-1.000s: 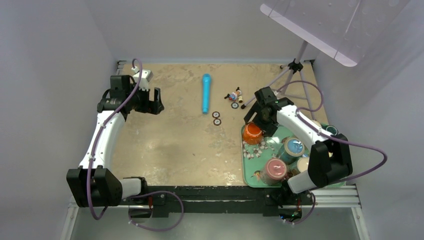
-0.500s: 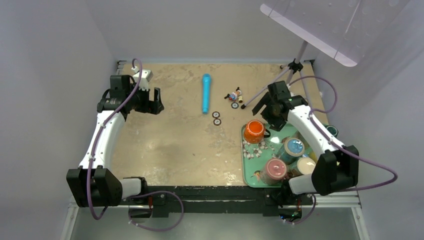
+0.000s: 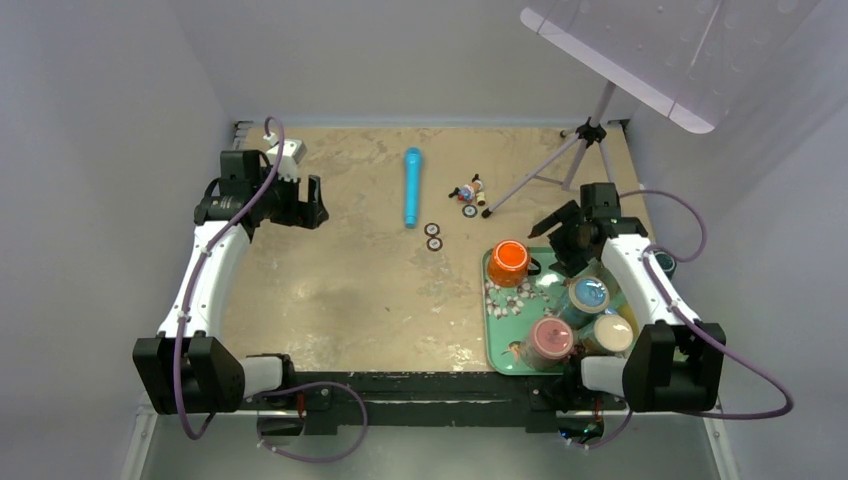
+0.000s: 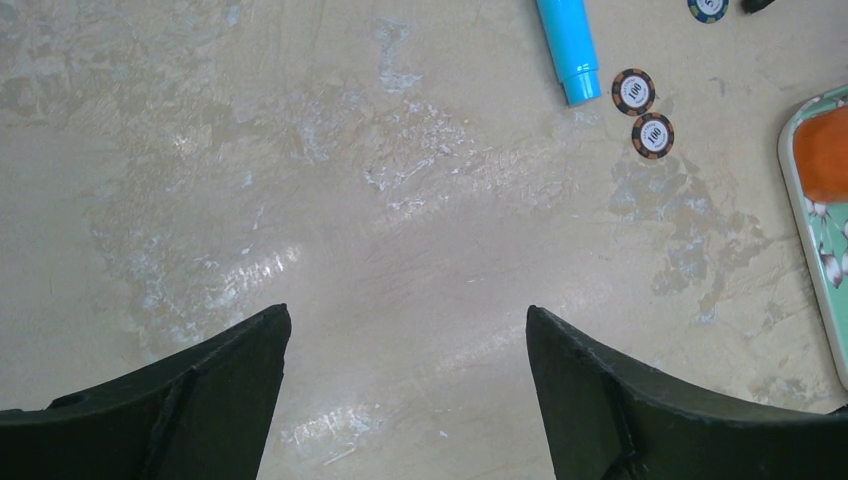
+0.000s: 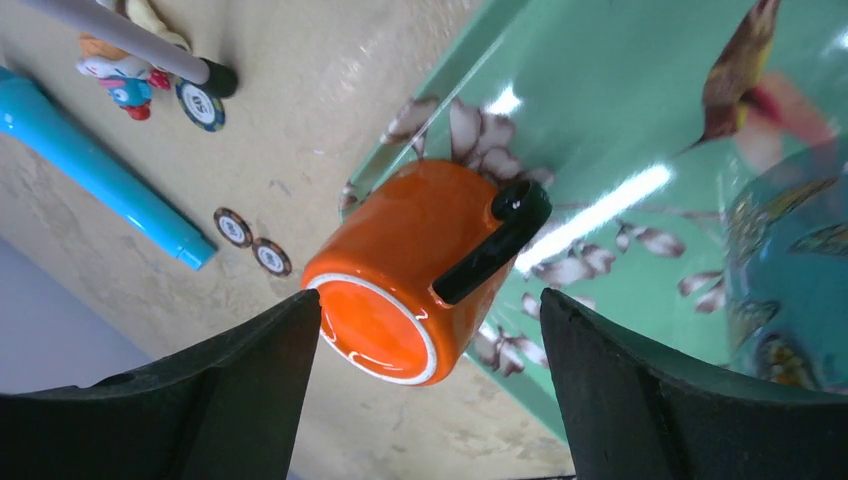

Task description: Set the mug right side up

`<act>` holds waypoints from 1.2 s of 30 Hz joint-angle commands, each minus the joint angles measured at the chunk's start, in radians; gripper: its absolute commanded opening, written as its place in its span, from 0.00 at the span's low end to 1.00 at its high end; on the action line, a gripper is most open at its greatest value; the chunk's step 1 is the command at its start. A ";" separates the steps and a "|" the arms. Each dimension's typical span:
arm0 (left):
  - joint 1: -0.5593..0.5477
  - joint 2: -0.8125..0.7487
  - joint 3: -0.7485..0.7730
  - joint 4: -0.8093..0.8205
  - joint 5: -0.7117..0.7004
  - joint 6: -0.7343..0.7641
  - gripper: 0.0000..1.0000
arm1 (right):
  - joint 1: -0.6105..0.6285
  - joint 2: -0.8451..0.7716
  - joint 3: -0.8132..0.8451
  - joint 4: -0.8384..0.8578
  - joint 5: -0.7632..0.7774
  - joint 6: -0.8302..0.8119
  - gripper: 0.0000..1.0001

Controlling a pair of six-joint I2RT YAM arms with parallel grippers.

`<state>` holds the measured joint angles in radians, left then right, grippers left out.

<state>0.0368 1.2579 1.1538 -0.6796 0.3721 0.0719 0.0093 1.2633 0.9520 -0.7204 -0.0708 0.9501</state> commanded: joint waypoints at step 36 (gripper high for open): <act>-0.008 -0.022 0.004 0.035 -0.004 -0.010 0.87 | 0.004 0.234 -0.013 0.085 0.000 0.437 0.05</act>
<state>0.0360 1.2564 1.1534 -0.6716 0.3702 0.0708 0.0154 1.4918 0.8993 -0.6632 -0.1001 1.4055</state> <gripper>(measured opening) 0.875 0.170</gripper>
